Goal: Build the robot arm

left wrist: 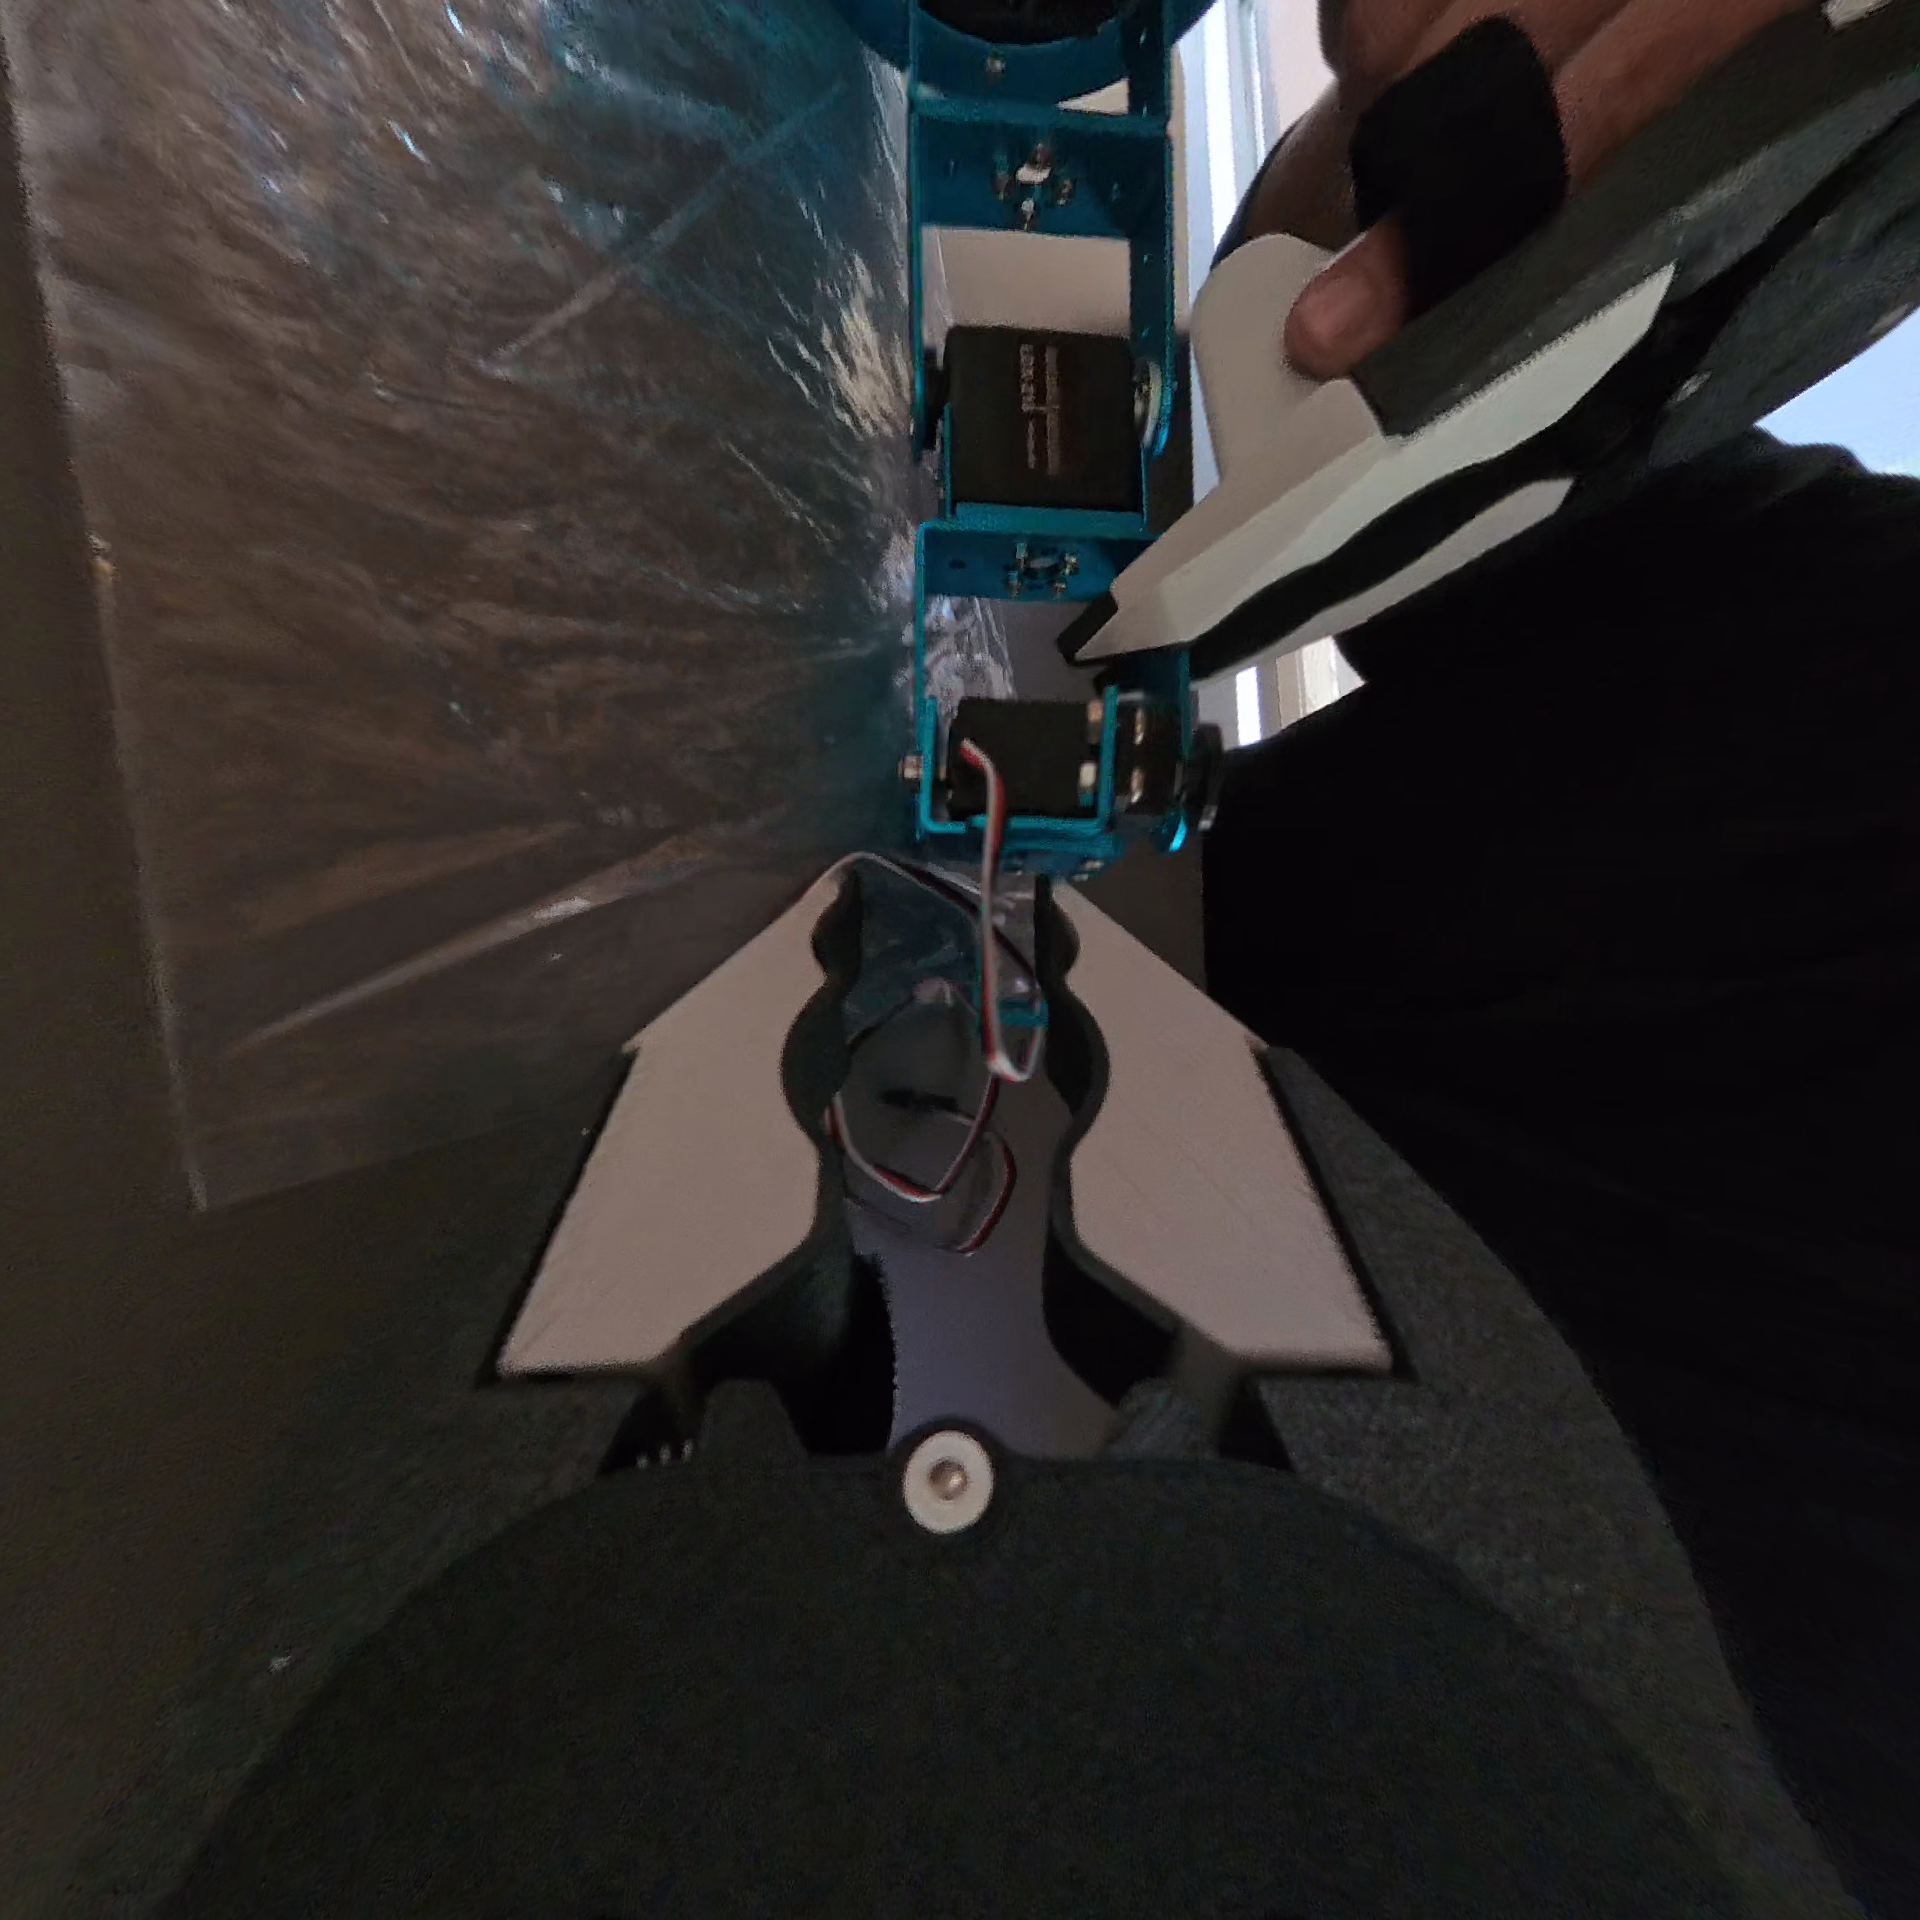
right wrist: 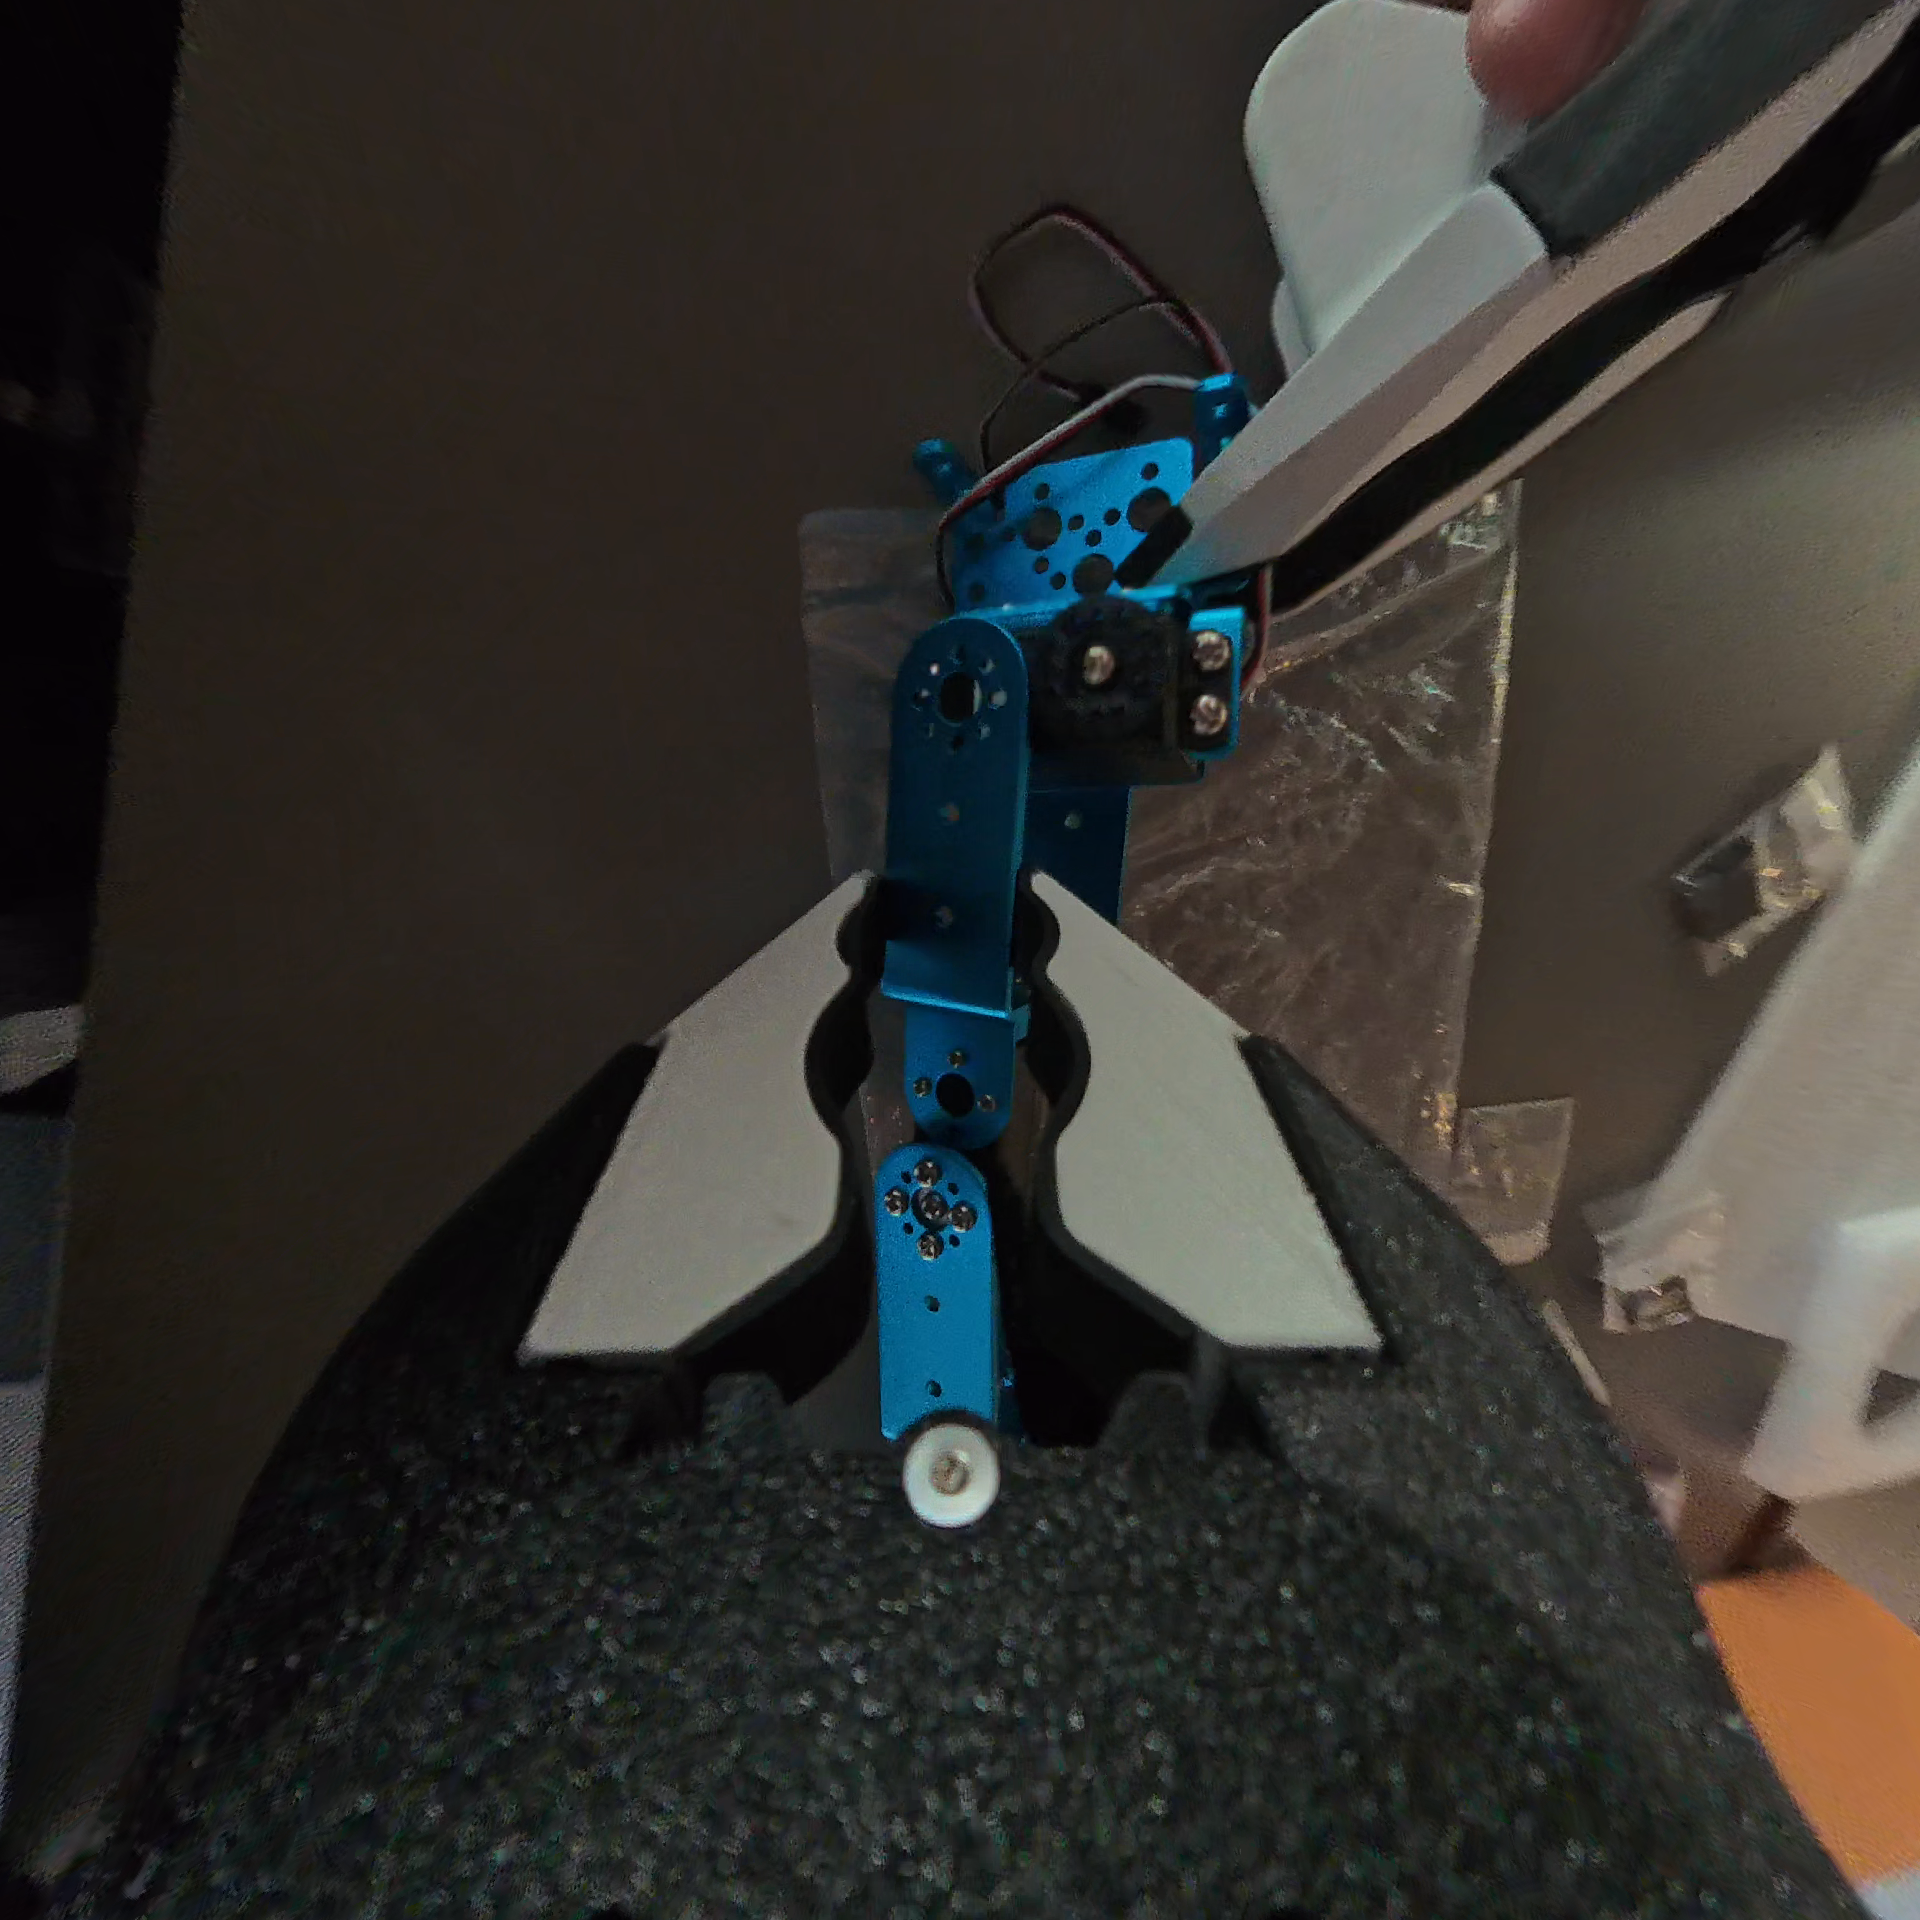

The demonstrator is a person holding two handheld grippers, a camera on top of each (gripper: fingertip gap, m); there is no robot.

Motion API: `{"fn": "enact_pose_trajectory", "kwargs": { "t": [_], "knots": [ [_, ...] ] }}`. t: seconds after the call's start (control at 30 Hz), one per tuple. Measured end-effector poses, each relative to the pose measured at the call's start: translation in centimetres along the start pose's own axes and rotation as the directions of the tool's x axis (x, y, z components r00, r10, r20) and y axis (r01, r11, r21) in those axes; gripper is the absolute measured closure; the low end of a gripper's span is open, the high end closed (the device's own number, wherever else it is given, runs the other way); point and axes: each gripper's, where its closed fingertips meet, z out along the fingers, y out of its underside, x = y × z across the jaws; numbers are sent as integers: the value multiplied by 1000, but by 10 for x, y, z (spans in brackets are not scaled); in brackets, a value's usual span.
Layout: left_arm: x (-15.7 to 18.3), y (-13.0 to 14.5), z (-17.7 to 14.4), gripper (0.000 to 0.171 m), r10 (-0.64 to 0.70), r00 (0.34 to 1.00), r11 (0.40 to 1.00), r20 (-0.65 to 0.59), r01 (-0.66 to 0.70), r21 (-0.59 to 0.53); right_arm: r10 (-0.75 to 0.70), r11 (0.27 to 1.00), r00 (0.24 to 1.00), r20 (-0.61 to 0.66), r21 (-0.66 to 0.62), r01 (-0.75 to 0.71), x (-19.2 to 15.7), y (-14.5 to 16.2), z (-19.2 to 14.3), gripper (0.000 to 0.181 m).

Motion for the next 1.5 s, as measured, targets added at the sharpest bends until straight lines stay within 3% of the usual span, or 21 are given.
{"fn": "enact_pose_trajectory", "kwargs": {
  "t": [0.27,0.33,0.43,0.53,0.7,0.8,0.9,1.07,1.23,1.33,1.4,1.47,1.5],
  "knots": [
    [-18,-4,-17,140,157,969,986,188,-165,28,120,991,917,380,2,-130,24,-1,-2,157],
    [-25,-9,-26,136,178,950,979,257,-197,52,137,988,891,433,7,-156,30,-1,-1,157],
    [-18,-12,-35,130,197,944,972,263,-223,70,159,982,843,514,5,-188,32,-1,-2,157],
    [-3,-20,-47,115,294,900,935,323,-341,99,164,977,829,535,30,-213,36,-1,-2,157],
    [-2,-12,-19,89,435,771,885,465,-462,-62,188,960,856,481,93,-263,52,-1,1,156],
    [-16,-9,-5,89,484,686,864,544,-472,-173,210,957,857,470,82,-279,58,1,2,156],
    [-26,-4,3,105,515,626,849,586,-468,-245,219,962,888,405,62,-266,67,4,4,155],
    [-26,-4,0,111,505,681,857,529,-467,-217,224,970,932,287,27,-241,76,11,-3,153],
    [-29,-3,-9,112,472,734,877,488,-446,-177,293,956,950,105,-68,-287,80,25,-17,116],
    [-30,-4,-11,112,474,732,875,489,-455,-167,277,942,961,5,-196,-271,70,42,-9,108],
    [-30,-4,-11,112,467,736,878,490,-452,-157,238,936,969,-68,-252,-248,68,51,-1,120],
    [-30,-3,-12,112,472,733,875,490,-458,-158,222,940,973,-55,-254,-229,61,49,4,142],
    [-30,-2,-13,112,481,728,870,488,-465,-164,207,939,975,-83,-262,-222,64,52,4,141]
  ]
}}
